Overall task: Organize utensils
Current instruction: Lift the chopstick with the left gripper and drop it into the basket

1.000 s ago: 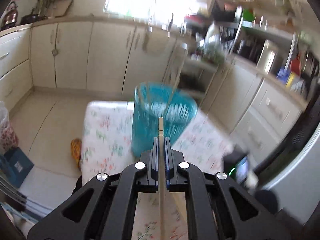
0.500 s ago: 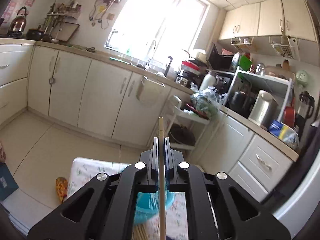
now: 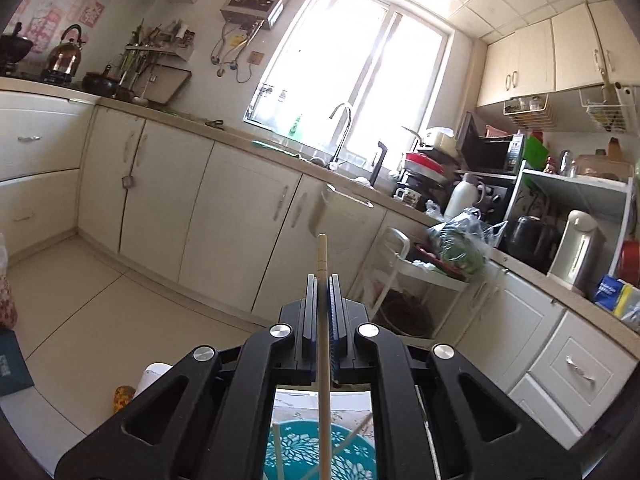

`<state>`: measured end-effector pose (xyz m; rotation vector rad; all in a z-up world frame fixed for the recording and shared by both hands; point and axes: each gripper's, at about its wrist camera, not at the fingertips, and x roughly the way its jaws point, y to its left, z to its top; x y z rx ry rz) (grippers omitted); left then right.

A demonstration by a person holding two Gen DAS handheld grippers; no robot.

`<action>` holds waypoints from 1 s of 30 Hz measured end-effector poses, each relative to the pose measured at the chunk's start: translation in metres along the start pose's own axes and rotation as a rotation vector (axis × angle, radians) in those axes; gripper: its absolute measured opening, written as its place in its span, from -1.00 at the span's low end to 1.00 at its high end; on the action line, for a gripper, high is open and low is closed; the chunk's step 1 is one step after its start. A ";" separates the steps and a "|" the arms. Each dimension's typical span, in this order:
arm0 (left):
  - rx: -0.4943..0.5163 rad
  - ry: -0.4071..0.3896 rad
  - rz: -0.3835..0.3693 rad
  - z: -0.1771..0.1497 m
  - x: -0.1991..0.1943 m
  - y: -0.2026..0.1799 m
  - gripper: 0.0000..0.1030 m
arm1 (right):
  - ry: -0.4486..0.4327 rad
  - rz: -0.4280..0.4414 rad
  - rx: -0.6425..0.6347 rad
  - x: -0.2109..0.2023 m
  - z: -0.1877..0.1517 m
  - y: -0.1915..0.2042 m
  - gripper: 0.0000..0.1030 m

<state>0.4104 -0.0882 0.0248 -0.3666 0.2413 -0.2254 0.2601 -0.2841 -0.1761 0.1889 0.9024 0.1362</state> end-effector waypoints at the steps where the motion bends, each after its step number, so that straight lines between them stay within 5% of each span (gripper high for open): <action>1: 0.000 0.008 0.003 -0.003 0.004 0.001 -0.91 | 0.000 0.000 0.001 0.000 0.000 0.001 -0.83; 19: 0.159 0.187 0.044 -0.071 -0.001 0.010 -0.86 | 0.002 0.003 0.001 0.000 0.000 0.003 -0.81; 21: 0.163 0.191 0.046 -0.070 -0.014 0.014 -0.70 | 0.003 -0.004 -0.010 0.000 -0.001 0.005 -0.81; 23: 0.152 0.170 0.061 -0.066 -0.038 0.023 -0.24 | 0.005 -0.017 -0.030 0.000 -0.001 0.007 -0.81; 26: 0.124 0.137 0.088 -0.066 -0.078 0.038 0.14 | 0.004 -0.073 -0.104 0.000 -0.003 0.018 -0.85; 30: 0.106 0.176 0.150 -0.093 -0.110 0.063 0.48 | 0.004 -0.053 -0.076 -0.003 -0.004 0.013 -0.88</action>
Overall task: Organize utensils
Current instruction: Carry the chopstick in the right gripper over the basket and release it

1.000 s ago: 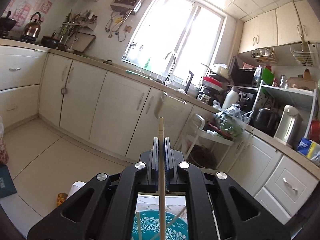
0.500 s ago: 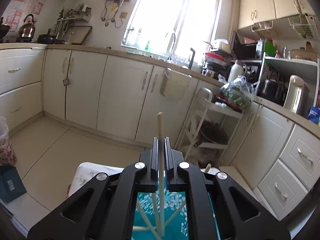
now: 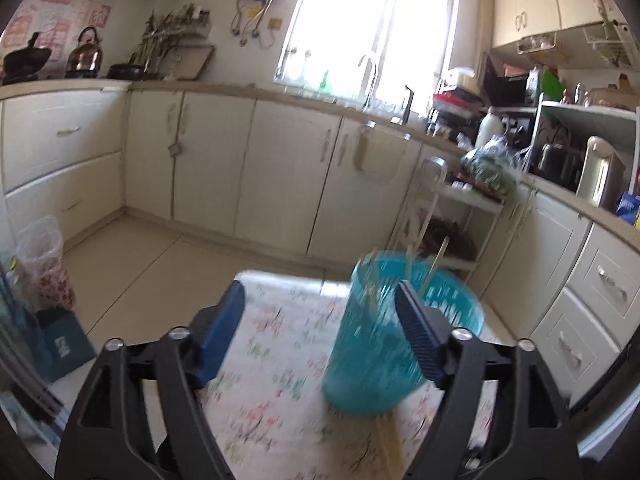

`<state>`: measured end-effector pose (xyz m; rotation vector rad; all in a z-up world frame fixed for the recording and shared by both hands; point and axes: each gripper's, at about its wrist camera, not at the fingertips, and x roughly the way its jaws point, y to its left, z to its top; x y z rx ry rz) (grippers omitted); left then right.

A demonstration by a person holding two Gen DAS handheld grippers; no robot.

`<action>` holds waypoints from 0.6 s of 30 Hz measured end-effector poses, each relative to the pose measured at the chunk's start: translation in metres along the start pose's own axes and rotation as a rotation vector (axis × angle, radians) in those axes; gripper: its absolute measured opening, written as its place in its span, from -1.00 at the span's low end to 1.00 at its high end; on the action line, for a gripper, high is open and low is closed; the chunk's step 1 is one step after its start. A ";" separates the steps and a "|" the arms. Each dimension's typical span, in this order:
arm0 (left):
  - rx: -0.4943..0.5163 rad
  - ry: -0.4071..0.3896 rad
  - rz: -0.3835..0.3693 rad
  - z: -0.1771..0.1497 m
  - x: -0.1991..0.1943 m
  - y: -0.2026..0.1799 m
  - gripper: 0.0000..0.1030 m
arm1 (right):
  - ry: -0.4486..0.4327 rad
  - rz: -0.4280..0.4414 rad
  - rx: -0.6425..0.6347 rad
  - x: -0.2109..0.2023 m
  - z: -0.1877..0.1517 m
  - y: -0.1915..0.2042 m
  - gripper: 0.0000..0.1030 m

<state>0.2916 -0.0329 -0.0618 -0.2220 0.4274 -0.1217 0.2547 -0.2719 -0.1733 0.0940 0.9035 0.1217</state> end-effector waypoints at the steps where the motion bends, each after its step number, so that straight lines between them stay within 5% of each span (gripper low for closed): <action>1: -0.003 0.041 0.013 -0.015 0.002 0.006 0.48 | 0.005 0.026 0.037 -0.001 -0.001 -0.005 -0.89; 7: -0.025 0.196 0.052 -0.071 0.008 0.029 0.48 | -0.073 0.198 0.206 -0.036 -0.002 -0.030 -0.89; 18: -0.021 0.223 0.045 -0.078 0.013 0.029 0.52 | -0.350 0.383 0.277 -0.114 0.046 -0.021 -0.89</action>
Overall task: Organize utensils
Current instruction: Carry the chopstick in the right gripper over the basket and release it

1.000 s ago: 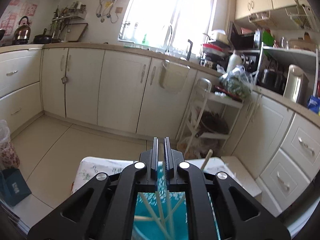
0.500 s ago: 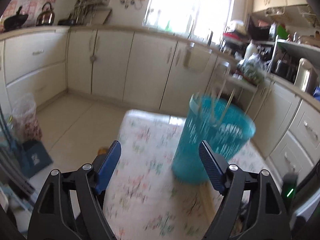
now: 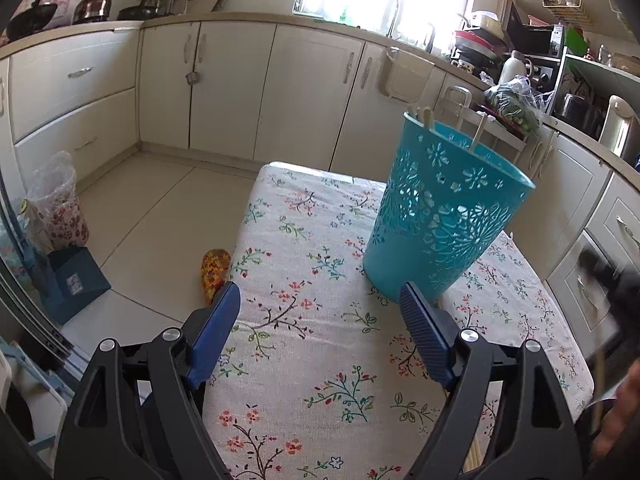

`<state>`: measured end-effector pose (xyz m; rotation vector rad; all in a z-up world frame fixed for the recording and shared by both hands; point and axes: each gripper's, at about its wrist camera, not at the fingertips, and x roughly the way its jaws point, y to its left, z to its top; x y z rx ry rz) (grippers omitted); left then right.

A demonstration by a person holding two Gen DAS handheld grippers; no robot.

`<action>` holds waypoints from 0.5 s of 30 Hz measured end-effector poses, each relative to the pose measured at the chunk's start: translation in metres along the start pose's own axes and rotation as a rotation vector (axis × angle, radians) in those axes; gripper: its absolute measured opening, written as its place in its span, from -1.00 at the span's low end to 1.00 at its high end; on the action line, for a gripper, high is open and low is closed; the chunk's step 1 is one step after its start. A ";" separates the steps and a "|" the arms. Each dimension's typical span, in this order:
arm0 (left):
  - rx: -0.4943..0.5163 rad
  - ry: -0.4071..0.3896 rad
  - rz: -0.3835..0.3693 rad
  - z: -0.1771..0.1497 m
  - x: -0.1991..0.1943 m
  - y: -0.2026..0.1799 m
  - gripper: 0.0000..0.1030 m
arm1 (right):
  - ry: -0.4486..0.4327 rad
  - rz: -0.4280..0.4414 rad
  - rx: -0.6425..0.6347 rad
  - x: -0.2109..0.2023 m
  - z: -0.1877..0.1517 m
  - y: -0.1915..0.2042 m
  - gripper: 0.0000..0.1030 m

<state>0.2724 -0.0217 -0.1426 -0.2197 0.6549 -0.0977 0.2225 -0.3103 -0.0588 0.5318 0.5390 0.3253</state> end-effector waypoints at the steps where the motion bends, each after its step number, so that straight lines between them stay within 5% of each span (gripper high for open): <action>1: -0.004 0.012 -0.003 -0.003 0.003 0.000 0.52 | -0.035 0.020 -0.010 -0.001 0.013 0.009 -0.89; 8: 0.011 0.058 -0.019 -0.018 0.019 -0.006 0.52 | -0.220 0.066 -0.113 0.042 0.088 0.056 -0.89; 15: -0.029 0.099 -0.048 -0.020 0.030 0.000 0.52 | -0.230 -0.038 -0.107 0.105 0.108 0.040 -0.89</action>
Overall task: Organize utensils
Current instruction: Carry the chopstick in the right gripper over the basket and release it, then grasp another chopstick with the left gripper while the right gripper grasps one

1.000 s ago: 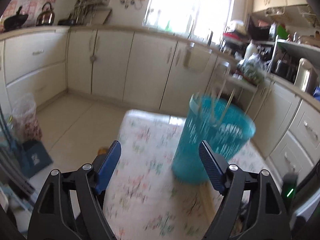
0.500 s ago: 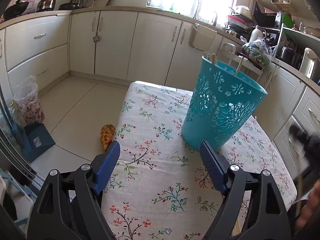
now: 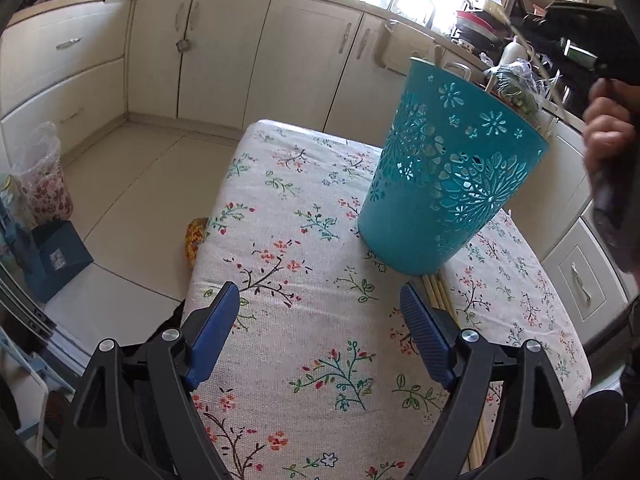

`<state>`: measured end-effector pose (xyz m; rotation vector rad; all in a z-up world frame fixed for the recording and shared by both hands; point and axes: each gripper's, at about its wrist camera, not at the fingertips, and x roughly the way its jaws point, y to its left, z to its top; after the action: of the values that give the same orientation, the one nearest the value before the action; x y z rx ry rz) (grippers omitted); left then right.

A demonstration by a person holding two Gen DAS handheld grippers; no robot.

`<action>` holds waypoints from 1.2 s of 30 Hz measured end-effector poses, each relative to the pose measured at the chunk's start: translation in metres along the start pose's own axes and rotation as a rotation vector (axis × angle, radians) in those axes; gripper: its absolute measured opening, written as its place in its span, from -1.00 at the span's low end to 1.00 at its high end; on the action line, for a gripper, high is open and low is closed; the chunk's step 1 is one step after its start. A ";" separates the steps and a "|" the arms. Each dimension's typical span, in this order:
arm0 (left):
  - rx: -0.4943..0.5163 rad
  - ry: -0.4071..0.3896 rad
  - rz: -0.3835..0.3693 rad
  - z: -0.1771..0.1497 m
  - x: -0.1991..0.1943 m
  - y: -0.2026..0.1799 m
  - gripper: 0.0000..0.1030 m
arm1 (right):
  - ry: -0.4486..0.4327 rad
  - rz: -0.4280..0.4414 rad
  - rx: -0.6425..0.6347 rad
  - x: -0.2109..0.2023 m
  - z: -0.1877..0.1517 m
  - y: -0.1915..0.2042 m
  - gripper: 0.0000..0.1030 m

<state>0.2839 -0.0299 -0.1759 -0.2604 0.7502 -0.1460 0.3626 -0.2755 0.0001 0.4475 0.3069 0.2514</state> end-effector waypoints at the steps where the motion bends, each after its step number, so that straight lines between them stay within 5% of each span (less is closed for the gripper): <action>1: -0.007 0.005 -0.005 0.000 0.001 0.001 0.52 | 0.009 -0.013 0.000 0.006 -0.002 -0.002 -0.89; 12: -0.021 0.013 -0.023 0.000 0.004 0.003 0.52 | 0.107 -0.041 -0.133 0.010 -0.021 0.015 -0.86; 20: -0.031 0.008 -0.012 0.000 0.004 0.004 0.52 | 0.038 -0.032 -0.144 -0.081 -0.030 0.012 -0.70; 24: -0.031 0.010 -0.008 -0.001 0.004 0.005 0.52 | 0.222 -0.081 -0.178 -0.096 -0.087 0.003 -0.70; 29: -0.020 0.017 0.003 -0.002 0.005 0.003 0.52 | 0.518 -0.172 -0.164 -0.061 -0.171 -0.027 -0.72; 36: -0.005 0.034 0.005 -0.004 0.007 -0.001 0.52 | 0.605 -0.207 -0.161 -0.029 -0.191 -0.042 -0.75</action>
<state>0.2864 -0.0328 -0.1834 -0.2610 0.7851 -0.1445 0.2770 -0.2475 -0.1759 0.1675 0.9132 0.2027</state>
